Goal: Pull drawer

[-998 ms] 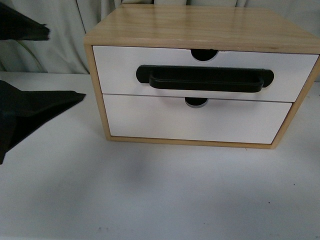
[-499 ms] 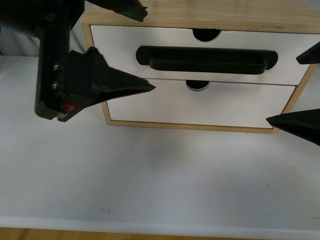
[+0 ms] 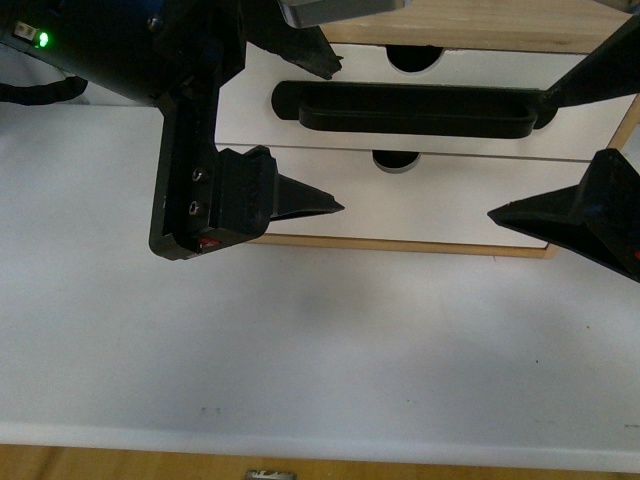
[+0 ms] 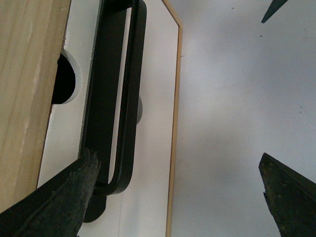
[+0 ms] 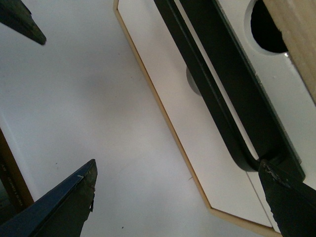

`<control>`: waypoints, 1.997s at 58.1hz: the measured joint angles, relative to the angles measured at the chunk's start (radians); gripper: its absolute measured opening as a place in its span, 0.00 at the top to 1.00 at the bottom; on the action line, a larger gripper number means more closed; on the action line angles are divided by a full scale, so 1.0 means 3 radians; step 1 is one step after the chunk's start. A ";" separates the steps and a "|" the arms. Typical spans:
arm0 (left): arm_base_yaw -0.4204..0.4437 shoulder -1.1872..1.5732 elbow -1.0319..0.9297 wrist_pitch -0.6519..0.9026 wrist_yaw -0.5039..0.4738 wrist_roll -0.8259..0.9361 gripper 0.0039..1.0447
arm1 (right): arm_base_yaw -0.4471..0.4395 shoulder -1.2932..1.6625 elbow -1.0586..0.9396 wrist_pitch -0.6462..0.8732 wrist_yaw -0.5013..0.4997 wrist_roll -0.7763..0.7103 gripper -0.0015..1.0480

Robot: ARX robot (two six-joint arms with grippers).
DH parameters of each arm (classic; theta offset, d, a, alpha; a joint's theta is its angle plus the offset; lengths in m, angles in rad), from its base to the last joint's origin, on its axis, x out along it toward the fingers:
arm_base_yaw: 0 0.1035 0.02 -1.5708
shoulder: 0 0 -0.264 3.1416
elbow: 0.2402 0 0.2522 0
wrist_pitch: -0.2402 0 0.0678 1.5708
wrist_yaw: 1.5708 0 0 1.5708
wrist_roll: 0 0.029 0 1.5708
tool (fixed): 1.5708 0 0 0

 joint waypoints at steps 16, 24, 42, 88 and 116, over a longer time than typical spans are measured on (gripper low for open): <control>-0.0045 0.0182 0.0144 -0.0055 -0.0069 0.0109 0.06 | 0.0023 0.0102 0.0151 -0.0034 -0.0048 -0.0037 0.09; -0.0038 0.0298 0.0233 -0.0070 -0.0106 0.0179 0.06 | 0.0037 0.0123 0.0202 -0.0064 -0.0065 -0.0048 0.09; 0.0043 0.0572 0.0457 -0.0123 -0.0233 0.0359 0.06 | 0.0055 0.0234 0.0282 -0.0081 -0.0086 -0.0078 0.09; 0.0060 0.0665 0.0579 -0.0326 -0.0366 0.0660 0.06 | 0.0041 0.0894 0.0593 0.0094 -0.0050 -0.0100 0.09; 0.0018 0.0689 0.0707 -0.0712 -0.0523 0.0951 0.06 | 0.0029 0.1017 0.0673 -0.0033 -0.0135 -0.0179 0.09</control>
